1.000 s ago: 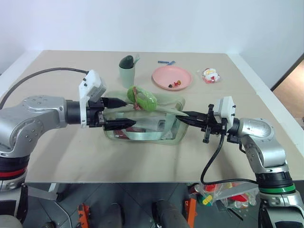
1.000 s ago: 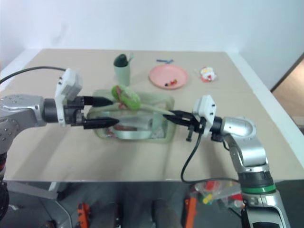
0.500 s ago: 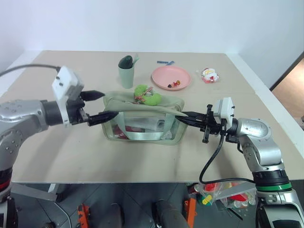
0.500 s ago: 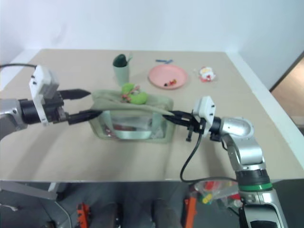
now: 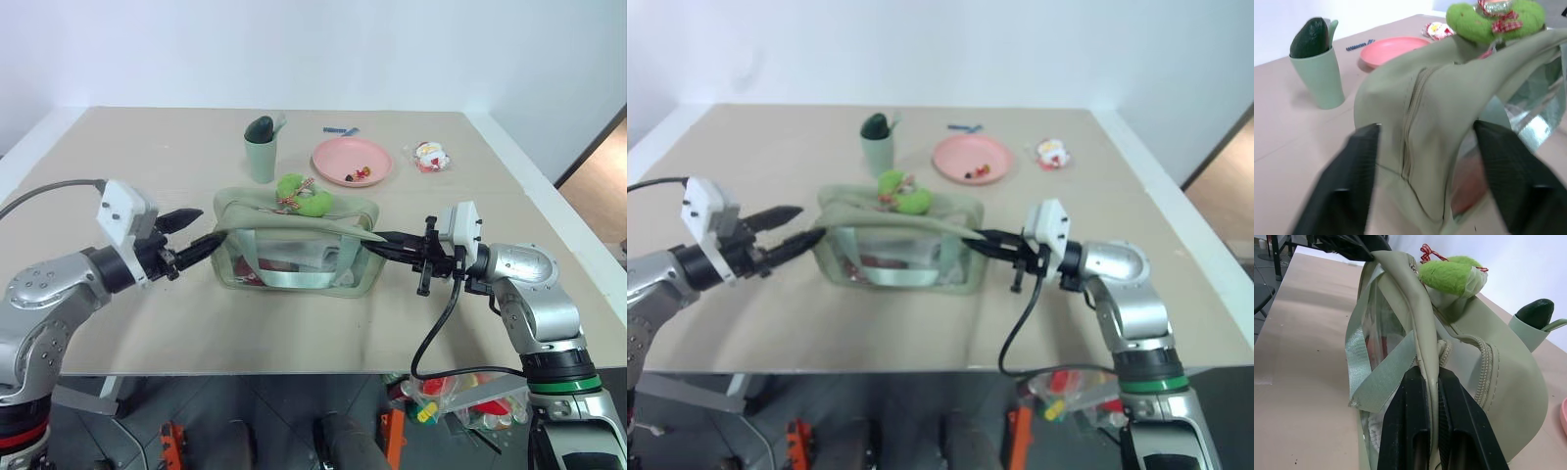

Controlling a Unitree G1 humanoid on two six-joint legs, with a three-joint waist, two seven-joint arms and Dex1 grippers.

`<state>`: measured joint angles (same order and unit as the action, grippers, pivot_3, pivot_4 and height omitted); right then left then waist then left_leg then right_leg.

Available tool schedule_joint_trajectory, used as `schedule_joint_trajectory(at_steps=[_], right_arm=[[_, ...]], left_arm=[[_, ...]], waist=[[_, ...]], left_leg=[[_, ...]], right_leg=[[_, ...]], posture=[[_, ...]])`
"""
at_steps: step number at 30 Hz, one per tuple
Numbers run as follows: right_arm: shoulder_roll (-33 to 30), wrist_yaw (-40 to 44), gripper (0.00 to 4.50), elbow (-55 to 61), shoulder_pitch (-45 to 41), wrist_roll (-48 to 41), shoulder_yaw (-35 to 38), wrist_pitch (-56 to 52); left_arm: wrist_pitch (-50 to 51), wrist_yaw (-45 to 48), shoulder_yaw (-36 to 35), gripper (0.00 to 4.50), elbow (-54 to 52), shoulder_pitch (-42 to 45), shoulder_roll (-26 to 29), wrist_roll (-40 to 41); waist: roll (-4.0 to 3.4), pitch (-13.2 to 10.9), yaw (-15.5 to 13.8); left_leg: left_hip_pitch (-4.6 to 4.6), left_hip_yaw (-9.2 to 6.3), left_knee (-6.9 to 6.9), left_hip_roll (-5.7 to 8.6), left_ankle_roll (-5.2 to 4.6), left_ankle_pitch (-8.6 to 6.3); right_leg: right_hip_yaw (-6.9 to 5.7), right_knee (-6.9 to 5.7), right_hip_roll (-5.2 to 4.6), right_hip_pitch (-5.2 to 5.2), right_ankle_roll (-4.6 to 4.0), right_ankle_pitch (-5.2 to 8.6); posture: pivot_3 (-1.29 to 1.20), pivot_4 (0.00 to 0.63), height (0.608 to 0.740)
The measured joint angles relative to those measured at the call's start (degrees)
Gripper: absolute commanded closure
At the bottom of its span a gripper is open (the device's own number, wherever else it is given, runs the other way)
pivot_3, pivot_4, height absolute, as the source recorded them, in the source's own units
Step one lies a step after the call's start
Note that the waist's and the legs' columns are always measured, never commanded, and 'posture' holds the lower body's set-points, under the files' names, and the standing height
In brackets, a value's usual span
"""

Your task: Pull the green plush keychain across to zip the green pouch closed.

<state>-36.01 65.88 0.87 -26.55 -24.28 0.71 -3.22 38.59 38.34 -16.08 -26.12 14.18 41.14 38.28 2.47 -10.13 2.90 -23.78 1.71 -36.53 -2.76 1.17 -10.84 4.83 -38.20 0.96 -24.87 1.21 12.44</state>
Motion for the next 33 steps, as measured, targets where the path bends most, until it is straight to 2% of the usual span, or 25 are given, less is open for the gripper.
schedule_joint_trajectory(at_steps=[2, 4, 6, 7, 14, 20, 24, 28, 33], right_arm=[[0.0, 0.1, 4.5, 0.0, -0.1, 0.0, 0.0, 0.0], [-0.1, 0.1, 4.5, 0.0, -0.1, 0.0, 0.0, 0.0], [-0.1, 0.0, 4.5, 0.0, -0.1, 0.0, 0.0, -0.1], [-0.1, 0.1, 4.5, 0.0, -0.1, 0.0, 0.0, -0.1], [-3.1, 0.4, 2.16, 2.3, -0.9, -4.6, -0.1, -12.2], [-11.5, -0.2, 0.06, 4.8, -11.4, -15.3, 3.1, -33.5], [-10.2, -4.5, 0.02, 4.0, -20.9, -19.4, 4.0, -43.9], [-3.4, -9.9, 0.02, 1.6, -27.2, -18.4, 1.8, -45.9], [2.9, -11.4, 0.02, -4.7, -31.4, -13.5, -3.5, -44.7]], left_arm=[[0.0, -0.1, 1.1, 3.16, 0.1, 0.0, -1.3, -0.1], [-0.1, -0.4, 2.0, 3.98, 0.3, 0.0, -2.0, -0.1], [-0.1, -0.4, 2.3, 4.49, 0.3, 0.1, -2.0, -0.2], [-0.1, -0.4, 2.4, 4.49, 0.3, 0.1, -2.0, -0.2], [-0.1, -0.3, 2.8, 4.5, 0.4, 0.3, -2.0, -0.2], [-0.1, -0.2, 3.0, 4.5, 0.4, 0.3, -2.0, -0.2], [-0.6, -0.2, 3.5, 4.5, 0.9, 0.7, -2.0, -0.7], [-1.1, -0.1, 4.7, 4.5, 1.2, 1.5, -2.3, -1.2], [-1.4, -0.1, 5.5, 4.5, 1.2, 2.3, -2.6, -1.5]], waist=[[0.0, 0.0, 0.0], [0.0, 0.0, 0.0], [0.0, 0.0, 0.0], [0.0, 0.0, 0.0], [-0.02, 0.0, -0.1], [-0.06, 0.0, -0.1], [-0.07, 0.0, -0.1], [-0.06, 0.0, -0.2], [-0.07, 0.0, -0.3]], left_leg=[[-0.01, 0.0, 0.01, -0.01, 0.0, 0.0], [-0.02, -0.01, 0.03, -0.01, 0.0, 0.0], [-0.02, -0.03, 0.05, -0.02, 0.0, 0.0], [-0.03, -0.04, 0.05, -0.02, 0.0, 0.0], [-0.05, -0.01, 0.01, 0.03, 0.0, 0.0], [-0.08, -0.02, 0.02, 0.06, 0.0, 0.0], [-0.08, -0.04, 0.04, 0.05, 0.0, 0.0], [-0.15, -0.07, 0.02, 0.05, 0.0, 0.0], [-0.5, 0.02, -0.02, 0.15, -0.01, 0.0]], right_leg=[[0.0, 0.0, 0.01, -0.01, 0.0, 0.01], [0.0, 0.0, 0.03, -0.02, 0.0, 0.01], [0.0, 0.0, 0.04, -0.02, 0.0, 0.02], [-0.01, 0.0, 0.05, -0.02, -0.01, 0.02], [0.03, 0.01, -0.01, -0.02, 0.0, 0.02], [0.01, 0.05, -0.04, -0.02, 0.02, 0.03], [0.01, 0.05, -0.02, -0.05, 0.01, 0.04], [-0.02, 0.06, -0.03, -0.04, 0.04, 0.04], [-0.03, 0.09, -0.23, -0.23, 0.38, 0.01]], posture=[[0.0, 0.15, 0.74], [0.0, 0.15, 0.74], [0.0, 0.15, 0.74], [0.0, 0.15, 0.74], [0.0, 0.15, 0.74], [0.0, 0.15, 0.74], [0.0, 0.15, 0.74], [0.0, 0.15, 0.74], [0.0, 0.15, 0.74]])
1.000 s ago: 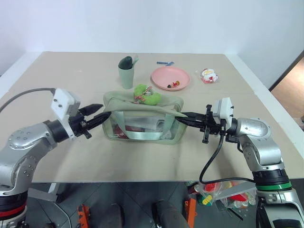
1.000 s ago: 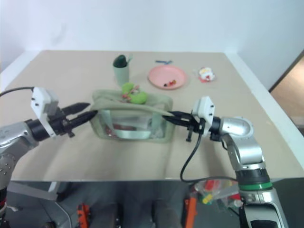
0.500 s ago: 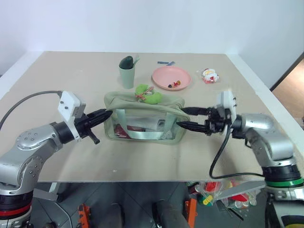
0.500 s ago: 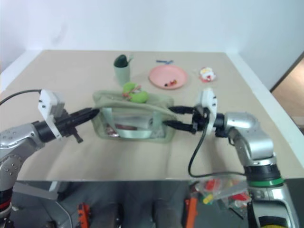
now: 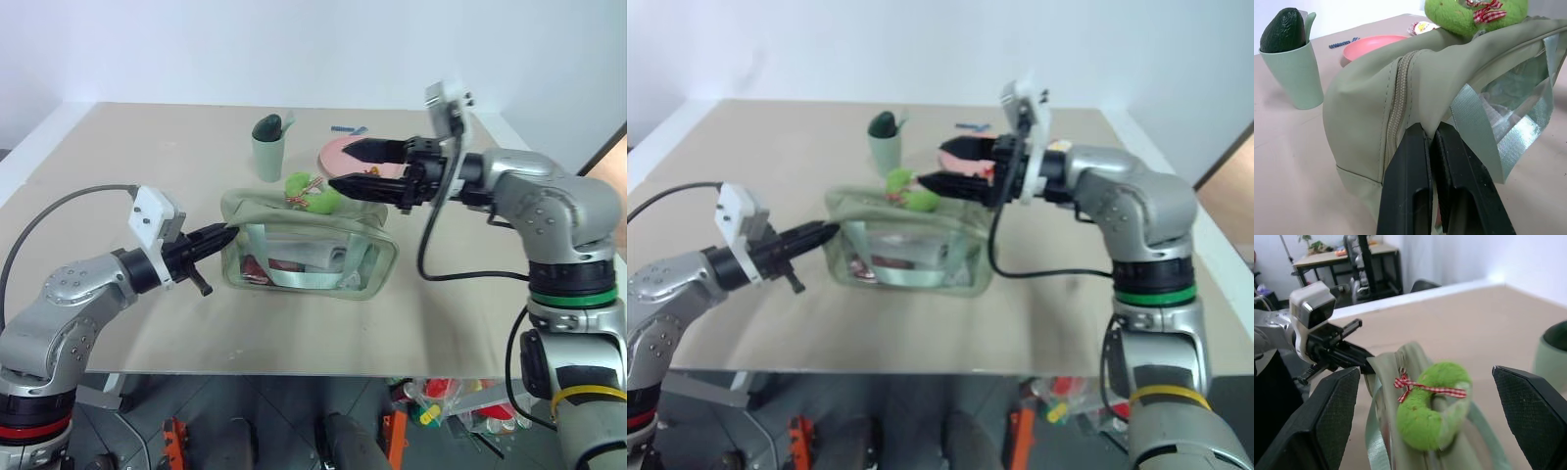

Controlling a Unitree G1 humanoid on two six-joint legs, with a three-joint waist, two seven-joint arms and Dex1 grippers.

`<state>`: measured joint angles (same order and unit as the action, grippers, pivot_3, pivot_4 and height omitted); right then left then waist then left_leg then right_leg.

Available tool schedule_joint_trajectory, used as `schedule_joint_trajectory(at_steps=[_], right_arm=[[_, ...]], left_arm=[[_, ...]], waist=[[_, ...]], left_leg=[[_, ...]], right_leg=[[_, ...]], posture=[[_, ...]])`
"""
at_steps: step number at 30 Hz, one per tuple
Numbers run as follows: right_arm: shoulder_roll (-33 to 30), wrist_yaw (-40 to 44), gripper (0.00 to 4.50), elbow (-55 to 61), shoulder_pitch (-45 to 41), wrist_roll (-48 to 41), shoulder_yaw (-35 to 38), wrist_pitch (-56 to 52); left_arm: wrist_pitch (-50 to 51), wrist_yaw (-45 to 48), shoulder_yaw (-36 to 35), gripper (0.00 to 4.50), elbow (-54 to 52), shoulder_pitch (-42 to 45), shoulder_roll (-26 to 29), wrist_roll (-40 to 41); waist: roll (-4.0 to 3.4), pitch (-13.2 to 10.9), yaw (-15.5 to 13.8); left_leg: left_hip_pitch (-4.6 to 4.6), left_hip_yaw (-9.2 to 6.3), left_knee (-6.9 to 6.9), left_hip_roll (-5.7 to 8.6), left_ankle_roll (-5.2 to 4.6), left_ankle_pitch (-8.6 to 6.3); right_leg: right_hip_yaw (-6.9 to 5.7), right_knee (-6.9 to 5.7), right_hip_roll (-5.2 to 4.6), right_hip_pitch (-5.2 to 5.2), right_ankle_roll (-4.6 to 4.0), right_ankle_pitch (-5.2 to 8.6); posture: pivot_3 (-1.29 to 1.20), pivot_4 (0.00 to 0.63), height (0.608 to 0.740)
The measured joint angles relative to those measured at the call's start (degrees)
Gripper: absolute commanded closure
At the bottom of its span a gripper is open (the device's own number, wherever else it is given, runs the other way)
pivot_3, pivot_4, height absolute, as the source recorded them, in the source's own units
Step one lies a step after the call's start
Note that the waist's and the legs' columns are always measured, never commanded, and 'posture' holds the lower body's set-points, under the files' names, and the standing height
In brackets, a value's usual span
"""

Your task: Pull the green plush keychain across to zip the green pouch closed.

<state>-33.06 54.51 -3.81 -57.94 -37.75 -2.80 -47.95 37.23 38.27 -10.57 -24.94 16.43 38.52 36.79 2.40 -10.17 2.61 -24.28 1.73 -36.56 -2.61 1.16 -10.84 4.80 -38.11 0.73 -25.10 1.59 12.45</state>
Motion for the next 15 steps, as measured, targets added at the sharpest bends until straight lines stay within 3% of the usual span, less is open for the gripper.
schedule_joint_trajectory(at_steps=[4, 13, 15], right_arm=[[3.2, 0.7, 0.02, -7.5, -4.1, 6.1, -3.7, 6.1], [5.6, 5.6, 0.02, -15.9, -4.5, 14.3, -7.9, 13.3], [6.2, 6.4, 0.56, -17.0, -4.3, 14.9, -8.0, 13.6]], left_arm=[[-0.6, -0.1, 0.7, 4.5, 0.0, 0.1, -0.6, -0.4], [-0.9, -0.4, 1.1, 4.5, -0.1, 0.1, -1.0, -1.0], [-1.0, -0.5, 1.1, 4.5, -0.1, 0.1, -1.0, -1.4]], waist=[[0.01, 0.0, -0.3], [0.0, 0.0, -0.4], [0.0, 0.0, -0.4]], left_leg=[[-0.05, -0.09, 0.01, 0.02, 0.0, 0.0], [-0.05, -0.11, 0.01, 0.01, 0.0, -0.01], [-0.04, -0.11, 0.01, 0.01, 0.0, -0.01]], right_leg=[[-0.1, 0.03, -0.04, 0.03, 0.18, 0.0], [-0.15, 0.03, -0.04, 0.03, 0.16, 0.01], [-0.16, 0.02, -0.04, 0.04, 0.16, 0.0]], posture=[[0.0, 0.15, 0.74], [0.0, 0.15, 0.74], [0.0, 0.15, 0.74]])
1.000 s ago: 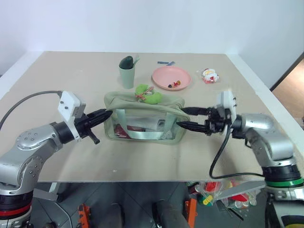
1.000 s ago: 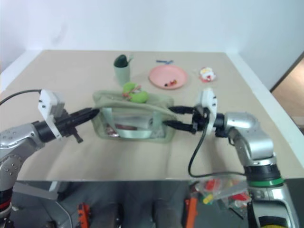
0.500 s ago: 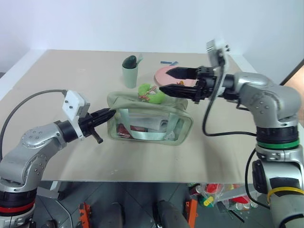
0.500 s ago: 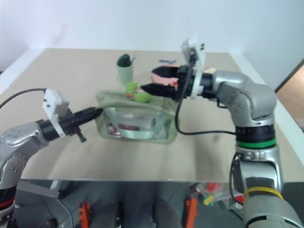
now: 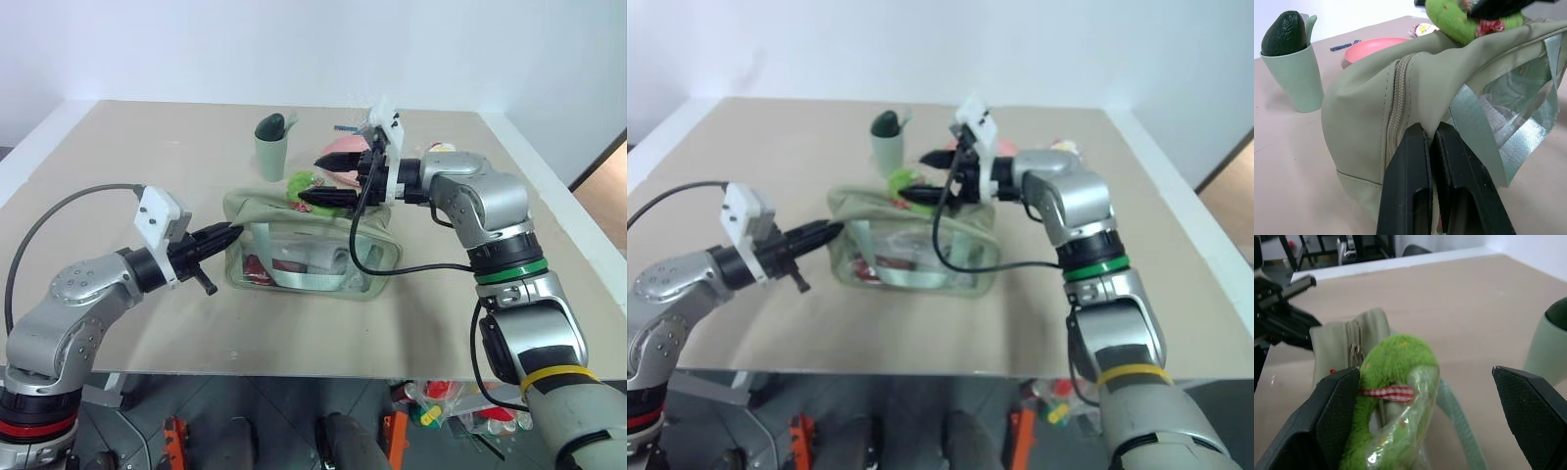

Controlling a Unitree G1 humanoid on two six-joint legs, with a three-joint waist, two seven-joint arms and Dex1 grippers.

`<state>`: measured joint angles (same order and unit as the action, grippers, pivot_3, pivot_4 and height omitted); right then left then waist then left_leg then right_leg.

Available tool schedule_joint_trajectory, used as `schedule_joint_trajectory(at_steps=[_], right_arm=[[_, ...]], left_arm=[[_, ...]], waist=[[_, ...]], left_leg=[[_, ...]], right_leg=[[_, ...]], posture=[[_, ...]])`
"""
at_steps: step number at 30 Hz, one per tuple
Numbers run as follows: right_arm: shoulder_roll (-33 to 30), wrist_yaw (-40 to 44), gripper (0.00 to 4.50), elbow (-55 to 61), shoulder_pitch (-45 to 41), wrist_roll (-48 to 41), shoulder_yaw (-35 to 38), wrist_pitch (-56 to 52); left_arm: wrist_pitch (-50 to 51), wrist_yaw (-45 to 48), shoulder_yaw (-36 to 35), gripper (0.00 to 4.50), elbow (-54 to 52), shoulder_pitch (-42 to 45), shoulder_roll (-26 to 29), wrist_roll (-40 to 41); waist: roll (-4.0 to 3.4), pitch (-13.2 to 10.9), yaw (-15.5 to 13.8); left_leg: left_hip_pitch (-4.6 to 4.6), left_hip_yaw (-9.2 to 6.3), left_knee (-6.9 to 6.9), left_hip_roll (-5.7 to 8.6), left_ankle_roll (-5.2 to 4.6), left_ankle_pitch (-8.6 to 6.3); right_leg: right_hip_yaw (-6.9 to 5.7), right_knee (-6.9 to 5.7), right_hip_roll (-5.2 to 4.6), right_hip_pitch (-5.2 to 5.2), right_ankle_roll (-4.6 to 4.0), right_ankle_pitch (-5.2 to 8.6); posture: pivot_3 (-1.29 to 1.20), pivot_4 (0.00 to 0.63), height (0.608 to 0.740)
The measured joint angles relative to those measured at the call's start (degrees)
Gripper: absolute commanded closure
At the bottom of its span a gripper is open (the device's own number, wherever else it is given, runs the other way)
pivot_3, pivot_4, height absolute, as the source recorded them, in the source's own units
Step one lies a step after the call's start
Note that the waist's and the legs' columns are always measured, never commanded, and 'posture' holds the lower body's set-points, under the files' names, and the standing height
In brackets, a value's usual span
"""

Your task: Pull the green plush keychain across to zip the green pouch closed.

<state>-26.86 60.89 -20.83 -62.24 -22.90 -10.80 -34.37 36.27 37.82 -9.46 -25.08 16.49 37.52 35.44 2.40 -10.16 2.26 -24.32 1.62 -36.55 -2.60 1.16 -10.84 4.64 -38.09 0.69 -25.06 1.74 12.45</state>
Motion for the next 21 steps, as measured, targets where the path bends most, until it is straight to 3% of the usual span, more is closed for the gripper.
schedule_joint_trajectory(at_steps=[11, 12, 21], right_arm=[[1.8, 2.2, 4.31, -1.8, 0.8, -1.1, 3.0, -0.2], [2.0, 2.5, 4.47, -1.8, 1.1, -1.4, 3.5, -0.2], [2.5, 4.7, 4.47, 1.8, 3.5, -6.0, 8.8, 0.5]], left_arm=[[-0.3, 0.2, 0.1, 4.5, 0.0, 0.0, -0.1, -0.7], [-0.3, 0.2, 0.1, 4.5, 0.0, 0.0, -0.1, -0.7], [-1.0, -0.2, 0.5, 4.5, 1.5, 1.1, -1.3, -1.4]], waist=[[0.0, 0.0, 0.0], [0.0, 0.0, 0.0], [-0.01, 0.0, 0.0]], left_leg=[[0.01, -0.02, -0.01, -0.01, 0.0, 0.0], [0.01, -0.02, -0.01, 0.0, 0.0, 0.0], [0.01, -0.03, -0.01, 0.0, 0.0, 0.0]], right_leg=[[-0.04, 0.0, 0.0, 0.02, -0.02, -0.01], [-0.04, 0.0, 0.0, 0.02, -0.02, -0.01], [-0.05, 0.0, 0.0, 0.02, -0.01, -0.02]], posture=[[0.0, 0.15, 0.74], [0.0, 0.15, 0.74], [0.0, 0.15, 0.74]])
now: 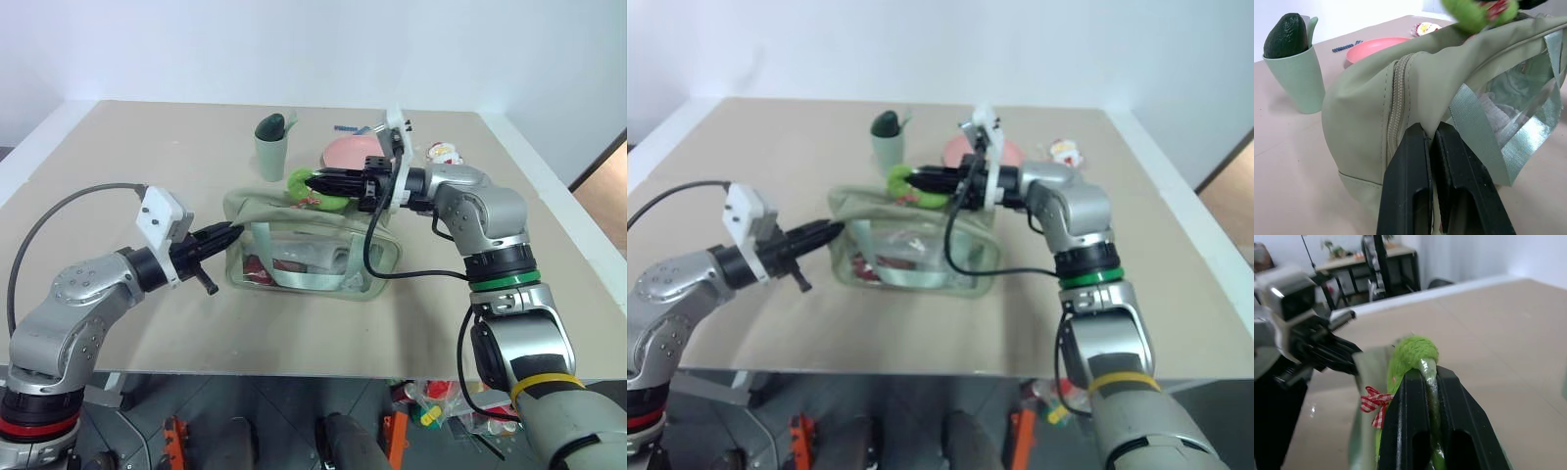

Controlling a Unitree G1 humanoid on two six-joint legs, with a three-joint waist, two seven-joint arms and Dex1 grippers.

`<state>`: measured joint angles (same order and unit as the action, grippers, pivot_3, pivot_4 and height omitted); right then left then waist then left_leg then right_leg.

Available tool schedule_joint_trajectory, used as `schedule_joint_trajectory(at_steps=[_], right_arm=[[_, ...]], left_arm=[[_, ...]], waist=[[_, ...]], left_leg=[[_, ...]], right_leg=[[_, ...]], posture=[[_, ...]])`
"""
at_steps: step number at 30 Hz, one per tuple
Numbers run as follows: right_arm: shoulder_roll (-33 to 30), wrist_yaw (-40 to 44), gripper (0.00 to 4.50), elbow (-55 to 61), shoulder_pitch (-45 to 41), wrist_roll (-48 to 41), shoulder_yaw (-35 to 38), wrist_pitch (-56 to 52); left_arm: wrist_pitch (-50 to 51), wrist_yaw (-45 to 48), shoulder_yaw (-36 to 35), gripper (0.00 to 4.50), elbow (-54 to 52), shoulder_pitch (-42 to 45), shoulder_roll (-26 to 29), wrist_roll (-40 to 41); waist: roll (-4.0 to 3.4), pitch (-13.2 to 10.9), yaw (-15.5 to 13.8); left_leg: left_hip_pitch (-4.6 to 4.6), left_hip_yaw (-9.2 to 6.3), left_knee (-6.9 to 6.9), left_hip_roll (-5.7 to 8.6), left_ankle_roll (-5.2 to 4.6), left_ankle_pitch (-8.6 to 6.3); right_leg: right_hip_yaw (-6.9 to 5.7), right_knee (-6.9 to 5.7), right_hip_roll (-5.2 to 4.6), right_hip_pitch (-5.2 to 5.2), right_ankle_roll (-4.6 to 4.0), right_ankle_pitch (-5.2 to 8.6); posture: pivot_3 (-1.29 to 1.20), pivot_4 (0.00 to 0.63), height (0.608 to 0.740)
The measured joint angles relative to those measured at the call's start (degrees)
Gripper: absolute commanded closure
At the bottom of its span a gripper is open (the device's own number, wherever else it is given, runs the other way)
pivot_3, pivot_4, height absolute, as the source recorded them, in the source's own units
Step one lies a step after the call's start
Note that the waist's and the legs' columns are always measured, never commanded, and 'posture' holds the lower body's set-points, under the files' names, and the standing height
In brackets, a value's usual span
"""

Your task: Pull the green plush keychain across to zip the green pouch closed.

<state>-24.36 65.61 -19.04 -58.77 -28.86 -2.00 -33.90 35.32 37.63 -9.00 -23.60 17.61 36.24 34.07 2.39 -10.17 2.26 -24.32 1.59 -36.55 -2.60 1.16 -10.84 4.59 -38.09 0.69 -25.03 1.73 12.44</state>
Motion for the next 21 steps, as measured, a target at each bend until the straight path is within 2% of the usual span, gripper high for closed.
schedule_joint_trajectory(at_steps=[6, 10, 17, 21], right_arm=[[-0.4, -1.9, 4.47, 4.8, 0.0, -1.4, 5.1, 6.9], [-3.8, -6.2, 4.47, 6.8, 0.2, -0.2, 9.2, 11.9], [-13.1, -19.8, 4.47, 6.6, 9.7, 9.7, 15.0, 21.4], [-14.0, -30.6, 4.47, 8.2, 18.7, 18.9, 14.1, 22.5]], left_arm=[[0.0, -3.8, 0.6, 4.5, 2.5, 3.3, -4.1, -1.6], [-0.1, -6.5, 2.2, 4.5, 2.6, 5.3, -6.2, -3.0], [-0.5, -11.7, 3.7, 4.5, 2.2, 5.4, -9.5, -5.5], [-0.6, -12.4, 5.0, 4.5, 1.5, 5.1, -10.8, -6.1]], waist=[[-0.02, 0.0, -0.1], [-0.02, 0.0, -0.1], [-0.02, 0.0, -0.2], [-0.07, 0.0, 0.4]], left_leg=[[-0.06, 0.0, -0.01, -0.01, 0.0, 0.0], [-0.16, 0.02, 0.01, -0.01, 0.0, 0.0], [-0.2, 0.03, 0.11, 0.01, -0.01, -0.03], [-0.16, 0.09, 0.12, 0.0, -0.01, -0.03]], right_leg=[[-0.03, 0.0, 0.0, -0.01, 0.03, -0.01], [-0.01, 0.02, -0.02, -0.1, 0.07, 0.0], [0.05, 0.02, -0.01, -0.18, 0.07, 0.04], [0.17, -0.03, 0.03, -0.23, 0.06, 0.03]], posture=[[0.0, 0.15, 0.74], [0.0, 0.15, 0.74], [0.0, 0.15, 0.74], [0.0, 0.15, 0.74]])
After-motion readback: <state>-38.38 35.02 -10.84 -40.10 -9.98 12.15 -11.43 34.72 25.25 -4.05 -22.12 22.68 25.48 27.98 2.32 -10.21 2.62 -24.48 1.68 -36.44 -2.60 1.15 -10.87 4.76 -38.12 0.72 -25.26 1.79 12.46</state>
